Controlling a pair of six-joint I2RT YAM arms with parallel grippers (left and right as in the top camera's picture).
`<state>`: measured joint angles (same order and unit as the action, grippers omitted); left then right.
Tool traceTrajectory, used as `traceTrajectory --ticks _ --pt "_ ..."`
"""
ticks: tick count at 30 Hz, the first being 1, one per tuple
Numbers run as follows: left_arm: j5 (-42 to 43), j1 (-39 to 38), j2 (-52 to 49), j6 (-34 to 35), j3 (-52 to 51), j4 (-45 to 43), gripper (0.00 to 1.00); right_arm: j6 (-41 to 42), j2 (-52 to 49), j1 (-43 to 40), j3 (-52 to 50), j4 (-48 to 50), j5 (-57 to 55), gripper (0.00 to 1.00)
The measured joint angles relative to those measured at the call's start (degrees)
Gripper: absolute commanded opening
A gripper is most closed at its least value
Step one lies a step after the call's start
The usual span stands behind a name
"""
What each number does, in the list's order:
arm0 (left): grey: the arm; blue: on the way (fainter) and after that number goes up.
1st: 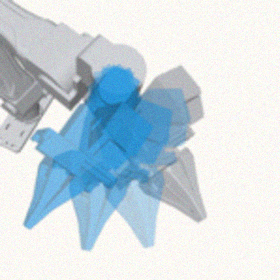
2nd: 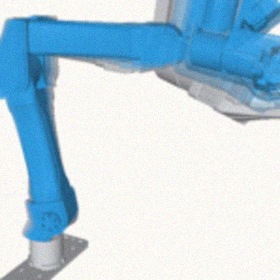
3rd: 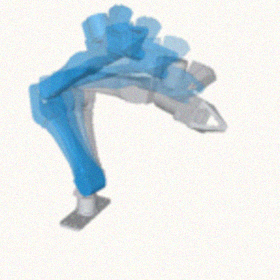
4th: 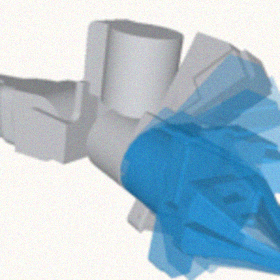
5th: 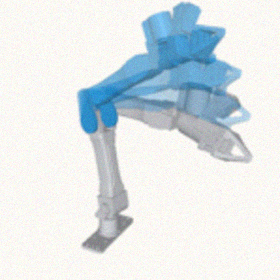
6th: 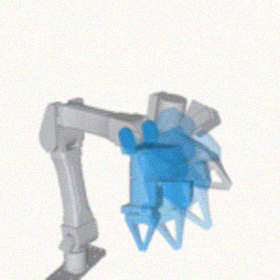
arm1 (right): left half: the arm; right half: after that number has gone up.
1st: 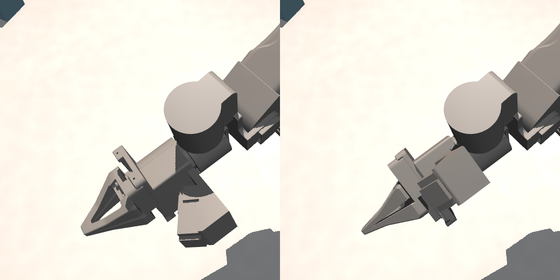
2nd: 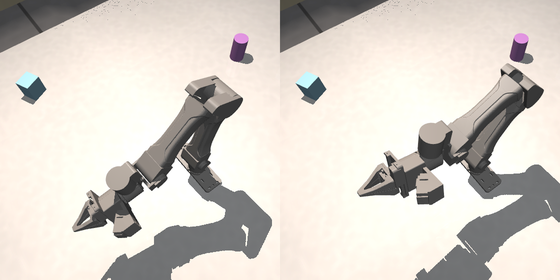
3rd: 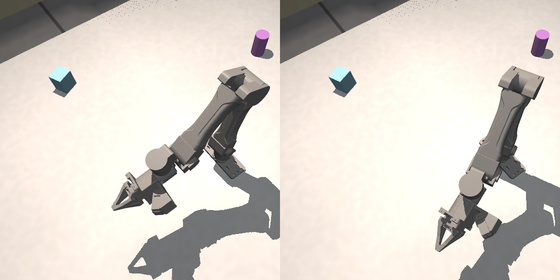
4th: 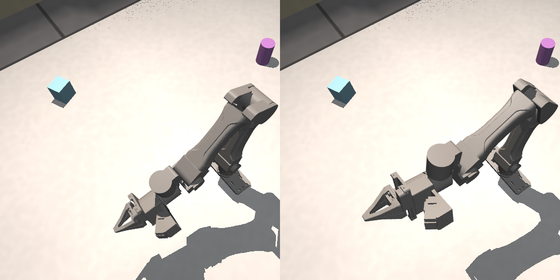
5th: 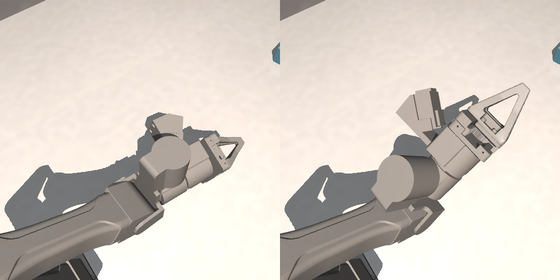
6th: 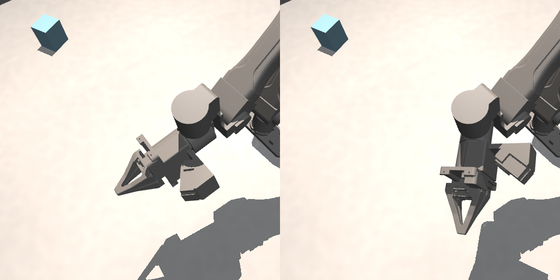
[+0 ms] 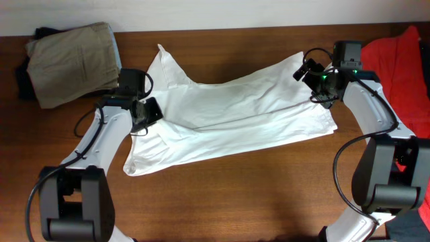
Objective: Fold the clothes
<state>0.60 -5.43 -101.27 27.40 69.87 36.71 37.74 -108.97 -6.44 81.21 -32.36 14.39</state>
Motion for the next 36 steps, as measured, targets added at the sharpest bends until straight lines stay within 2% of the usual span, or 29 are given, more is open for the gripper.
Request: traceTrajectory --ticks 7,15,16,17,18,20,22,27,32,36 --pt "-0.3 0.0 -0.8 0.0 0.0 -5.9 0.01 0.0 0.0 0.0 0.0 0.0 0.0 0.99" --pt "-2.8 0.0 -6.1 0.0 0.0 -12.4 0.02 0.0 0.0 0.0 0.0 0.0 0.0 0.99" --pt "-3.1 0.0 -6.6 0.0 0.0 -12.7 0.18 0.0 0.0 0.0 0.0 0.0 0.0 0.99" --pt "-4.0 0.0 -7.2 0.0 0.0 -13.2 0.40 0.0 0.0 0.0 0.0 0.0 -0.1 0.99" --pt "-4.5 0.0 -7.7 0.2 0.0 -13.5 0.57 0.0 0.0 0.0 0.0 0.0 -0.2 0.99" --pt "-6.0 0.0 -8.0 0.0 0.0 -14.0 0.70 0.0 0.0 0.0 0.0 0.0 -0.3 0.99" --pt "-7.8 0.0 -8.0 0.1 0.0 -15.0 0.76 0.0 0.0 0.0 0.0 0.0 -0.4 0.99" --pt "-10.0 0.0 -8.0 0.0 1.4 -13.2 0.80 0.0 0.0 0.0 0.0 0.0 -0.8 0.99" --pt "-8.0 0.0 -6.4 0.0 5.8 -3.1 0.80 0.0 0.0 0.0 0.0 0.1 -1.5 0.99" --pt "-0.4 -0.2 -2.6 0.0 7.0 6.9 0.80 0.0 0.0 0.0 0.0 0.2 -1.5 0.99"
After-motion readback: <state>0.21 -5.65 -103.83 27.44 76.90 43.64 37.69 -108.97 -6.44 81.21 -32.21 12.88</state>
